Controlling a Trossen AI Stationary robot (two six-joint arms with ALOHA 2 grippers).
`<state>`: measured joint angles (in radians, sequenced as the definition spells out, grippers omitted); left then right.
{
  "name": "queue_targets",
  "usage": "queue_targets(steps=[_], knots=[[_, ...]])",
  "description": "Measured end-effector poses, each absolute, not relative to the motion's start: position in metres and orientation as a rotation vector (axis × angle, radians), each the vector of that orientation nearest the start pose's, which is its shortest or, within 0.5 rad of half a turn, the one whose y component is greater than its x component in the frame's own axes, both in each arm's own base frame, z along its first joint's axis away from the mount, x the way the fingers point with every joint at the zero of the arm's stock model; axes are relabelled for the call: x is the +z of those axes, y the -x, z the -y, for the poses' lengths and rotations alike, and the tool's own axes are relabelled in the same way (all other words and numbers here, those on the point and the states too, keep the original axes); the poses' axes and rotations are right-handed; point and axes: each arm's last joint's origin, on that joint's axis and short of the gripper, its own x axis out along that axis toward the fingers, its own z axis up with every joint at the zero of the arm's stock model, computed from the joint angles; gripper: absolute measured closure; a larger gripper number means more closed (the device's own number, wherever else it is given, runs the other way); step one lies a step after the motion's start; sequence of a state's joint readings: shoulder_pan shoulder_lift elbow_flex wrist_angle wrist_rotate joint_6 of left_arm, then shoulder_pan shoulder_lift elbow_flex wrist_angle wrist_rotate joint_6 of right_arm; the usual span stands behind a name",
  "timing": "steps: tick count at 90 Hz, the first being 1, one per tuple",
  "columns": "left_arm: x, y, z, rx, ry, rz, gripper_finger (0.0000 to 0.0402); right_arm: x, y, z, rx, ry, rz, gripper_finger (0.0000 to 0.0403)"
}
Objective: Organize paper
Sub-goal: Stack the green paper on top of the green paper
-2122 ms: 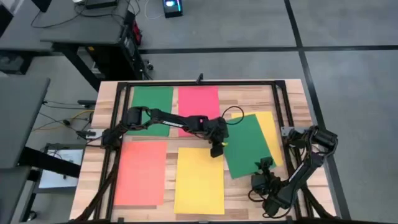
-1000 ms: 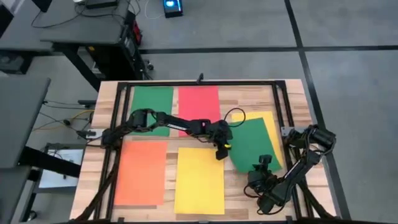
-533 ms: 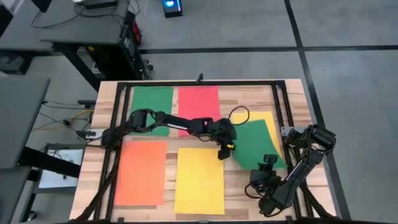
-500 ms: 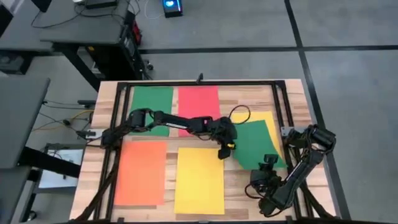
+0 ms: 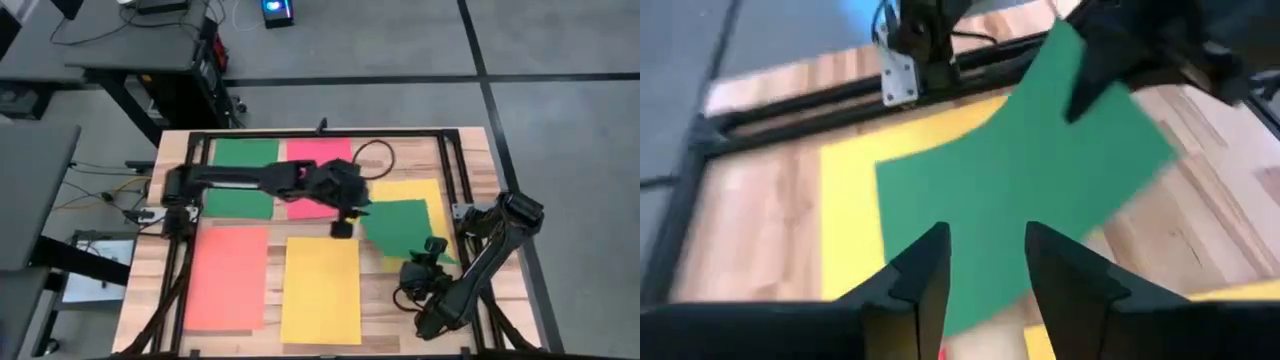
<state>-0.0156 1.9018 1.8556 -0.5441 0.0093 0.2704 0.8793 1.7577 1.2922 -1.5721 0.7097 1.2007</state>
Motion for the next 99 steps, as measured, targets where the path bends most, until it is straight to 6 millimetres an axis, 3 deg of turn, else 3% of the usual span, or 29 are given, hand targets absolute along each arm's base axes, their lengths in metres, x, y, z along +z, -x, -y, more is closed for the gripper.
queue_targets(steps=[8,19,28,50,68,79,99], knots=[[0.362,-0.416,0.018,-0.065,-0.322,-0.591,0.0284,0.238,-0.195,-0.188,-0.666,0.438,-1.045,0.0403],[0.366,-0.398,0.027,-0.044,-0.365,-0.607,0.0284,0.253,-0.203,-0.170,-0.673,0.480,-0.990,0.0403],[0.372,-0.385,0.029,-0.012,-0.387,-0.601,0.0284,0.278,-0.207,-0.155,-0.655,0.495,-0.959,0.0403],[0.388,-0.354,0.022,0.072,-0.354,-0.566,0.0284,0.347,-0.208,-0.122,-0.591,0.531,-0.882,0.0403],[0.386,-0.337,0.011,0.128,-0.323,-0.535,0.0284,0.385,-0.210,-0.090,-0.601,0.627,-0.850,0.0403],[0.376,-0.335,-0.006,0.200,-0.278,-0.461,0.0284,0.397,-0.217,-0.076,-0.568,0.660,-0.829,0.0403],[0.320,-0.338,-0.045,0.231,-0.188,-0.461,0.0284,0.412,-0.231,-0.049,-0.387,0.673,-0.806,0.0403]])
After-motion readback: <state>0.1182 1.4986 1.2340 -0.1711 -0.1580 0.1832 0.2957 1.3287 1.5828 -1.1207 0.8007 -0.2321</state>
